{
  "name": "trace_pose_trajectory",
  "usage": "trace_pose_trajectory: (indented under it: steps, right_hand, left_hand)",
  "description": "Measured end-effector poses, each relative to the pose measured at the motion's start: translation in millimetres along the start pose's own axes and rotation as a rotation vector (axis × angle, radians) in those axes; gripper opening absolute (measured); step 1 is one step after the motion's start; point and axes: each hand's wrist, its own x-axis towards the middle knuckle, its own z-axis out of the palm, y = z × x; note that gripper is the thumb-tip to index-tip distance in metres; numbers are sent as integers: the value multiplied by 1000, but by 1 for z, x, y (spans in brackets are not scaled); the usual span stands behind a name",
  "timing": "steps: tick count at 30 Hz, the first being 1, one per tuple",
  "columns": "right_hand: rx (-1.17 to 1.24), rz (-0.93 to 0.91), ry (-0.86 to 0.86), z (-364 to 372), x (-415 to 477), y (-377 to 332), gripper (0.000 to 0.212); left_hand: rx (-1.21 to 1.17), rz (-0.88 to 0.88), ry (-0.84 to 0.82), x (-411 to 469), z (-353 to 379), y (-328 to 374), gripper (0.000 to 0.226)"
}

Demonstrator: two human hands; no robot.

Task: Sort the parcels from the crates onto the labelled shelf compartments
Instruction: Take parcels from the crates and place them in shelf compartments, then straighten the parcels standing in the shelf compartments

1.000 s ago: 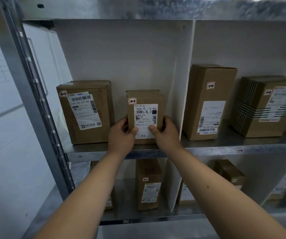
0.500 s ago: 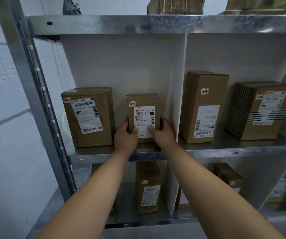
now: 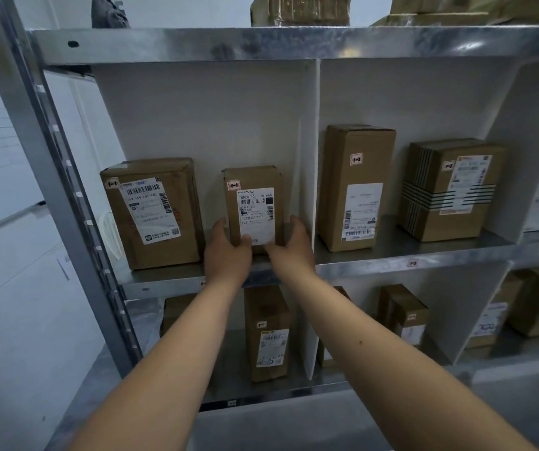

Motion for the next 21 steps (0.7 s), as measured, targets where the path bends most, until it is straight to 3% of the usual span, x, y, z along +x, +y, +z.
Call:
trace_pose_trajectory:
  steps: [2,4,12,21]
  right_hand:
    - [21,-25,-25,-8,-13,0,43]
    - [26,-40,-61,-17,-22,2,34]
    - [-65,-118,-103,-85,-59,-3,47]
    - [-77,-215,-124,-224,-124,7,43]
  left_hand:
    - [3,61,-4,-14,-4,2,46]
    - [33,106,27,-27,-8,5,44]
    - [216,295,84,-105,-11,47,43]
    - [233,295,73,-230,31,116,38]
